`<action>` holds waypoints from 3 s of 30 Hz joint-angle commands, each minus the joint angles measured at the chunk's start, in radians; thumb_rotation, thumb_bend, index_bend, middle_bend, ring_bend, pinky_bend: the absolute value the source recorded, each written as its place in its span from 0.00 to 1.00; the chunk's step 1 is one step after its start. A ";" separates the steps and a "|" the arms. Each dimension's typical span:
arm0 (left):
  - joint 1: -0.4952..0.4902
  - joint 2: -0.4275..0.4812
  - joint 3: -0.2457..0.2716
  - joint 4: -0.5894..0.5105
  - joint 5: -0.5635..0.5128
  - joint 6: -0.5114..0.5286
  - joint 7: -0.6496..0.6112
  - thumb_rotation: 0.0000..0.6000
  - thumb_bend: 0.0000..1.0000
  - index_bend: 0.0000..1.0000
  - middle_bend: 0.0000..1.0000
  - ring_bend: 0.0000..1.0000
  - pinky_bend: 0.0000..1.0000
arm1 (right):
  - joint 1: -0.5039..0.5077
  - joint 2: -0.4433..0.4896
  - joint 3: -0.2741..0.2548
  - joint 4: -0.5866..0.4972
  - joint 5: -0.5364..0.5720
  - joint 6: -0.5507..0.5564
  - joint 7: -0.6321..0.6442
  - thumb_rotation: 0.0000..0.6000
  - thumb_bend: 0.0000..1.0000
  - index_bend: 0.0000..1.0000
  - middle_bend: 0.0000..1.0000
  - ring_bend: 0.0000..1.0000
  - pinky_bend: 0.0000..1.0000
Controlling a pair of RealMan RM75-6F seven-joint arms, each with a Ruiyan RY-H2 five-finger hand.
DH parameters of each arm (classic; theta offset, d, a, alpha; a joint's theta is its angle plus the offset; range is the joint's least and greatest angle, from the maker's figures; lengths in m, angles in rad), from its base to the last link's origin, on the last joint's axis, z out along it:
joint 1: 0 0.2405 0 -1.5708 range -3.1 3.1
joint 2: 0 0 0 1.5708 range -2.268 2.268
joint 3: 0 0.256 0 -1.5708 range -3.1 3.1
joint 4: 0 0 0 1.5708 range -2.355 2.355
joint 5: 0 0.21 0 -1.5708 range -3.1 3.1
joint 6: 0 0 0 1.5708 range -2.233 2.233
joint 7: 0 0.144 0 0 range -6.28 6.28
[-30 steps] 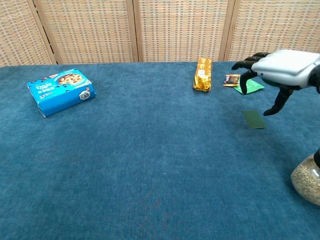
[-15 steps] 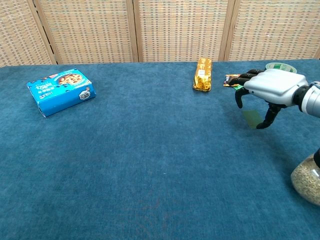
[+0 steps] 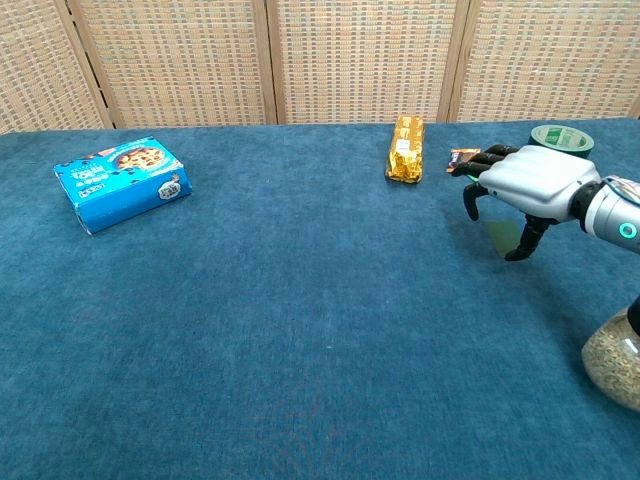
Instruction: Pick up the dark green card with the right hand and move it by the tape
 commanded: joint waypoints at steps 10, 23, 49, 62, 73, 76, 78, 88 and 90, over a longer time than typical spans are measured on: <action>-0.005 -0.001 0.000 -0.002 -0.003 -0.011 0.003 1.00 0.00 0.00 0.00 0.00 0.00 | 0.012 -0.034 -0.012 0.076 0.013 -0.031 0.020 1.00 0.16 0.39 0.08 0.00 0.00; -0.011 -0.002 0.000 0.000 -0.008 -0.023 0.004 1.00 0.00 0.00 0.00 0.00 0.00 | 0.025 -0.072 -0.009 0.158 0.030 -0.050 0.029 1.00 0.38 0.39 0.09 0.00 0.00; -0.008 -0.002 0.002 -0.001 -0.005 -0.017 0.003 1.00 0.00 0.00 0.00 0.00 0.00 | 0.012 0.014 0.008 0.044 0.027 0.061 -0.009 1.00 0.41 0.39 0.05 0.00 0.00; -0.007 -0.002 0.002 0.000 -0.004 -0.015 0.001 1.00 0.00 0.00 0.00 0.00 0.00 | 0.007 0.015 0.006 0.043 0.070 0.002 -0.034 1.00 0.41 0.43 0.05 0.00 0.00; -0.010 -0.004 0.003 0.000 -0.005 -0.019 0.006 1.00 0.00 0.00 0.00 0.00 0.00 | 0.013 0.003 -0.012 0.090 0.057 -0.026 0.019 1.00 0.55 0.64 0.06 0.00 0.00; -0.010 -0.004 0.003 0.000 -0.005 -0.020 0.006 1.00 0.00 0.00 0.00 0.00 0.00 | 0.014 0.002 -0.014 0.096 0.056 -0.031 0.028 1.00 0.61 0.67 0.06 0.00 0.00; -0.010 -0.003 0.003 -0.001 -0.005 -0.019 0.005 1.00 0.00 0.00 0.00 0.00 0.00 | 0.015 0.002 -0.015 0.099 0.057 -0.035 0.032 1.00 0.62 0.69 0.06 0.00 0.00; -0.010 -0.003 0.003 0.000 -0.005 -0.020 0.005 1.00 0.00 0.00 0.00 0.00 0.00 | 0.014 0.001 -0.019 0.109 0.051 -0.033 0.051 1.00 0.62 0.70 0.06 0.00 0.00; -0.010 -0.004 0.003 0.000 -0.005 -0.020 0.006 1.00 0.00 0.00 0.00 0.00 0.00 | 0.015 -0.001 -0.016 0.115 0.051 -0.030 0.050 1.00 0.62 0.70 0.06 0.00 0.00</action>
